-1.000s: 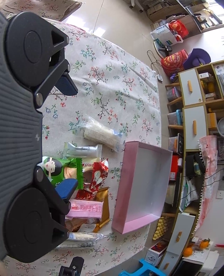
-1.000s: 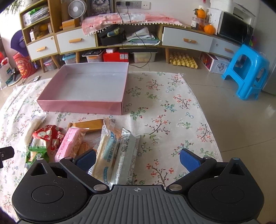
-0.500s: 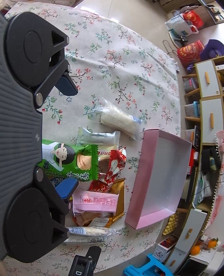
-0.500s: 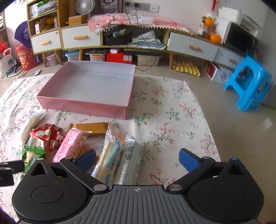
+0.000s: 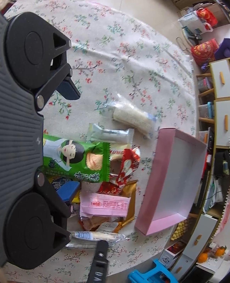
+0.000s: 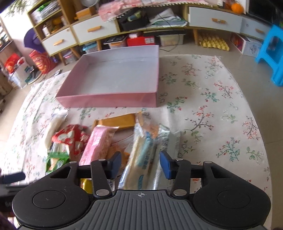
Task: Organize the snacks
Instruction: 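Grasp the green chip bag with left gripper while right gripper grasps clear bread pack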
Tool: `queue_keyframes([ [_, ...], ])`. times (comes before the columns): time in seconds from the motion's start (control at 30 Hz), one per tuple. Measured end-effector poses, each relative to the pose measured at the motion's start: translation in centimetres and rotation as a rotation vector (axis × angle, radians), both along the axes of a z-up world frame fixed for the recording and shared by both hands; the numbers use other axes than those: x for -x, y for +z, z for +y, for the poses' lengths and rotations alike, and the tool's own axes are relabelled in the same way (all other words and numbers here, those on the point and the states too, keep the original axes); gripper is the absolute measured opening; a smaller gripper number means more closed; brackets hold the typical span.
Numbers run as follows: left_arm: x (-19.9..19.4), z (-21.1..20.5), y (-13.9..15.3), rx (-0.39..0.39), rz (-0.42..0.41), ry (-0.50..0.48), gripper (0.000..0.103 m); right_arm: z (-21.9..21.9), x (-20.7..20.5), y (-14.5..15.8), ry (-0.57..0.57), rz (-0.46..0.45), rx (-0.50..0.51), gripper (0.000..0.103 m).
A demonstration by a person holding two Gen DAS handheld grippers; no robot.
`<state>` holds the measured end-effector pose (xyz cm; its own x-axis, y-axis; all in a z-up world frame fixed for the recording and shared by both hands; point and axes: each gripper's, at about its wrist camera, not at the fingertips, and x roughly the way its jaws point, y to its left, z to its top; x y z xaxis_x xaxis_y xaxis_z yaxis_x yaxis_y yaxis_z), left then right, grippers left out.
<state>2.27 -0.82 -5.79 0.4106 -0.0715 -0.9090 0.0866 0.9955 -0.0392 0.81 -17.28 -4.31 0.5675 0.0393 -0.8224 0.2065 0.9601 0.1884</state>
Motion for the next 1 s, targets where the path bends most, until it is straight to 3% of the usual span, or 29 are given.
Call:
queue_keyframes([
  [0.13, -0.3, 0.3, -0.6, 0.019, 0.039, 0.011, 0.091, -2.0, 0.1, -0.9, -0.084, 0.069, -0.045, 0.045],
  [0.23, -0.2, 0.5, -0.7, 0.042, 0.04, 0.017, 0.085, -2.9, 0.4, -1.1, -0.11, 0.082, -0.08, 0.036],
  [0.4, -0.5, -0.2, -1.7, 0.052, 0.09, -0.006, 0.06, -2.5, 0.1, -2.3, -0.102, 0.121, -0.068, 0.031],
  [0.47, -0.5, -0.4, -2.0, 0.062, 0.107, -0.01, 0.046, -2.2, -0.1, -2.6, -0.1, 0.128, -0.049, 0.031],
  [0.67, -0.2, 0.3, -1.7, 0.079, 0.091, 0.0, 0.043, -1.2, -0.3, -4.5, -0.076, 0.196, -0.003, 0.031],
  [0.77, -0.2, 1.5, -1.0, 0.119, 0.083, 0.028, 0.043, -1.2, 0.4, -3.5, -0.077, 0.156, 0.01, 0.029],
  [1.0, -0.1, 3.2, 0.9, 0.219, 0.03, 0.058, 0.043, -3.7, 2.0, -2.1, -0.162, 0.124, -0.077, 0.029],
])
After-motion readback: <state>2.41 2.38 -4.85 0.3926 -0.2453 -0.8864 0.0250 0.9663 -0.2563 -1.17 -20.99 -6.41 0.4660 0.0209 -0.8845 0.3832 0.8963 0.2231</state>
